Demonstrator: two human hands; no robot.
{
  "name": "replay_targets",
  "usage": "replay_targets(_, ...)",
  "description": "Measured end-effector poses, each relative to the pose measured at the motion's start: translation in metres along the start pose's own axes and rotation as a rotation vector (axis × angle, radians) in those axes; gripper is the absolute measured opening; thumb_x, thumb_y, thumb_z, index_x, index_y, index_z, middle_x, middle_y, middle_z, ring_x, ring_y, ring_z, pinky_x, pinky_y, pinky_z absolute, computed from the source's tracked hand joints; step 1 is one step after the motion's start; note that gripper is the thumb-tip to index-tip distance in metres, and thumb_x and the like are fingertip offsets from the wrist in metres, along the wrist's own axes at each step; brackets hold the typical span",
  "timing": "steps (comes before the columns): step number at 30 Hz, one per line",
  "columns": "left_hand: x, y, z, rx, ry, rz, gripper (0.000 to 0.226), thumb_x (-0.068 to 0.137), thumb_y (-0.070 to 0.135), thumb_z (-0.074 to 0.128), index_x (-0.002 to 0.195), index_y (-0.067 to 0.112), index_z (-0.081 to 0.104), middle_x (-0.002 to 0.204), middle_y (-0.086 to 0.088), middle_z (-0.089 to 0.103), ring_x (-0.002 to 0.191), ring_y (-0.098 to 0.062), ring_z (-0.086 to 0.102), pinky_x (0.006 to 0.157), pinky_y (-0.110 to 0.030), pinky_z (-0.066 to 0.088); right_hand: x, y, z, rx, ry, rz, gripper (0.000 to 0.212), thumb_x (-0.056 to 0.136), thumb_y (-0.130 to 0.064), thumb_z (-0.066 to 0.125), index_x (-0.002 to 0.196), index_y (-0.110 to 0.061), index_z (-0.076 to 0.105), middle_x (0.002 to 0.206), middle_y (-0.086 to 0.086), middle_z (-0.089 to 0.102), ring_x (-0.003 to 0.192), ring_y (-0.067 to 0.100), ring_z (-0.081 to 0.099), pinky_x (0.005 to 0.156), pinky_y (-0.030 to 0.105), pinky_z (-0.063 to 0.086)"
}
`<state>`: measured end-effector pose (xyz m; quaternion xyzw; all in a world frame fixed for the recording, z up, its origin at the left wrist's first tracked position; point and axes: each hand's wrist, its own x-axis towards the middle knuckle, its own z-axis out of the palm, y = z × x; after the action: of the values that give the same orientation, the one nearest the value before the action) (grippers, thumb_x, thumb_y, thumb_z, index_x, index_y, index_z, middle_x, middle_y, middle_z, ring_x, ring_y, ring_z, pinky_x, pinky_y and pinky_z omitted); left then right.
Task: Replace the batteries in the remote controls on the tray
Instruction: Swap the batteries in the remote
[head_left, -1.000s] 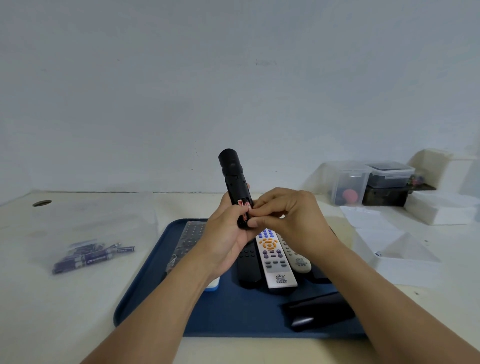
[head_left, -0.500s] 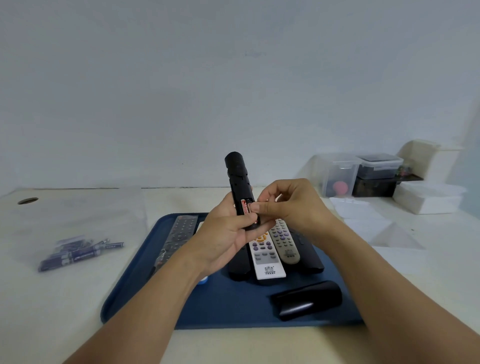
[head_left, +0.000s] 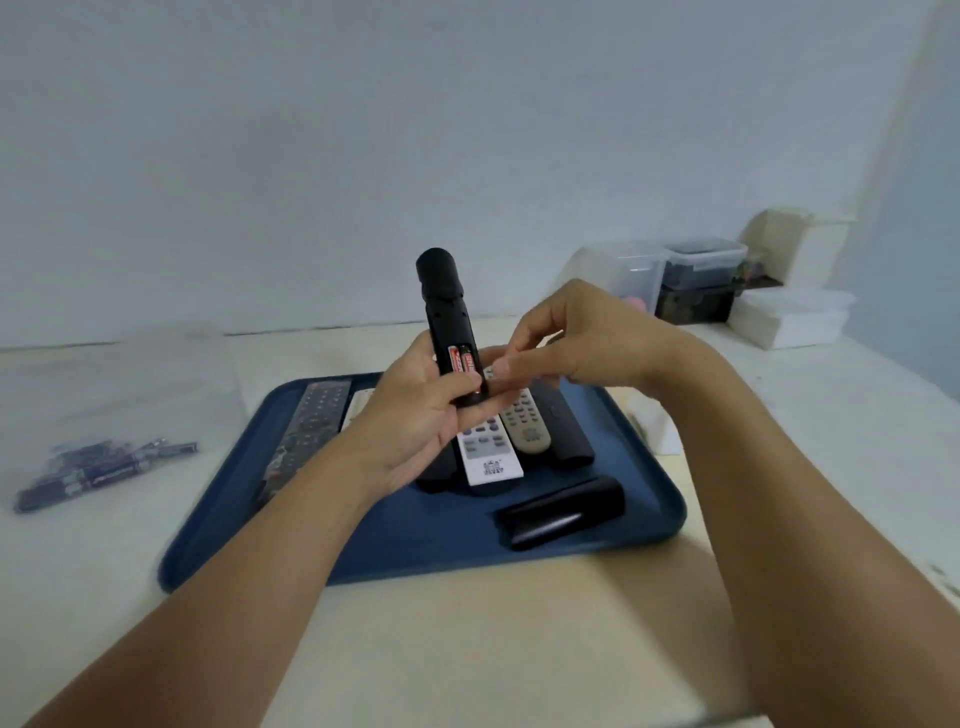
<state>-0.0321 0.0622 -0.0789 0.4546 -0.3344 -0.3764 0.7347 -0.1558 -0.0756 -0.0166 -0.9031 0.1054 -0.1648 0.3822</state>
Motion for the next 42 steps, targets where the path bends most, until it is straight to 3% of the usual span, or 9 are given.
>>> replay_targets(5,-0.003,-0.012,0.009,0.045,-0.003,-0.028,0.033,0.104,-0.006,0.042,0.134,0.007,0.048,0.121,-0.018,0.07,0.091,-0.028,0.074,0.081,-0.04,0.062,-0.029,-0.002,-0.003,-0.125,-0.197,-0.032,0.012,0.072,-0.017,0.088,0.08,-0.012,0.08,0.052,-0.01,0.064,0.049,0.003,0.054,0.055,0.011,0.042)
replay_targets(6,-0.002,-0.012,0.009,0.037,0.009,-0.017,0.031,0.105,-0.004,0.042,0.133,0.007,0.047,0.119,-0.019,0.07,0.093,-0.03,0.074,0.082,-0.041,0.062,-0.031,-0.001,-0.002,-0.164,-0.251,-0.03,0.014,0.07,-0.022,0.09,0.08,-0.017,0.081,0.056,-0.008,0.066,0.051,0.006,0.055,0.058,0.017,0.047)
replay_targets(11,0.0,-0.006,0.008,-0.02,0.053,0.026,0.035,0.105,-0.007,0.037,0.137,0.007,0.044,0.117,-0.025,0.068,0.107,-0.043,0.07,0.091,-0.048,0.06,-0.046,0.0,0.011,-0.427,-0.417,0.033,0.027,0.068,-0.025,0.091,0.092,-0.02,0.08,0.048,-0.032,0.054,0.054,-0.013,0.053,0.052,0.003,0.037)
replay_targets(17,-0.004,-0.009,0.011,0.019,0.027,0.0,0.034,0.105,-0.007,0.037,0.135,0.007,0.045,0.117,-0.023,0.07,0.106,-0.039,0.072,0.089,-0.043,0.061,-0.044,0.006,0.022,-0.562,-0.417,0.027,0.029,0.061,-0.033,0.093,0.083,-0.029,0.074,0.069,-0.023,0.063,0.065,-0.005,0.057,0.056,0.014,0.044)
replay_targets(20,-0.003,-0.007,0.008,-0.01,0.018,0.033,0.031,0.105,-0.007,0.039,0.13,0.007,0.048,0.113,-0.02,0.071,0.098,-0.033,0.073,0.087,-0.044,0.061,-0.043,0.006,0.024,-0.57,-0.421,-0.021,0.028,0.061,-0.031,0.09,0.077,-0.026,0.068,0.06,-0.024,0.057,0.059,-0.007,0.053,0.05,0.012,0.039)
replay_targets(25,0.001,-0.003,0.01,-0.108,0.115,0.03,0.02,0.107,0.014,0.043,0.122,0.009,0.057,0.091,-0.011,0.062,0.07,-0.019,0.058,0.063,-0.035,0.06,-0.049,0.014,0.016,-0.369,-0.416,-0.026,0.024,0.066,-0.019,0.089,0.08,-0.016,0.069,0.054,-0.023,0.054,0.051,0.0,0.05,0.049,0.01,0.036)
replay_targets(32,0.004,-0.002,0.008,-0.159,0.216,0.009,0.038,0.108,0.038,0.039,0.127,0.013,0.061,0.085,-0.007,0.061,0.065,-0.016,0.054,0.061,-0.033,0.056,-0.023,0.019,0.0,0.396,-0.078,-0.074,0.025,0.069,0.0,0.081,0.084,-0.007,0.063,0.067,-0.004,0.06,0.055,0.005,0.049,0.05,0.013,0.038)
replay_targets(38,0.003,-0.006,0.007,-0.117,0.172,0.013,0.042,0.11,0.036,0.034,0.136,0.016,0.059,0.124,-0.015,0.068,0.106,-0.026,0.067,0.074,-0.036,0.06,0.025,0.011,0.03,0.456,0.299,0.034,0.028,0.071,-0.01,0.087,0.091,-0.003,0.07,0.078,0.015,0.068,0.058,0.009,0.064,0.051,0.02,0.051)
replay_targets(42,0.003,-0.004,0.009,-0.099,0.152,0.016,0.038,0.111,0.032,0.031,0.137,0.024,0.057,0.129,-0.011,0.069,0.115,-0.023,0.069,0.084,-0.043,0.06,0.031,0.014,0.046,0.371,0.381,0.082,0.022,0.067,-0.021,0.088,0.083,-0.014,0.074,0.081,0.006,0.076,0.069,0.014,0.072,0.061,0.027,0.055)
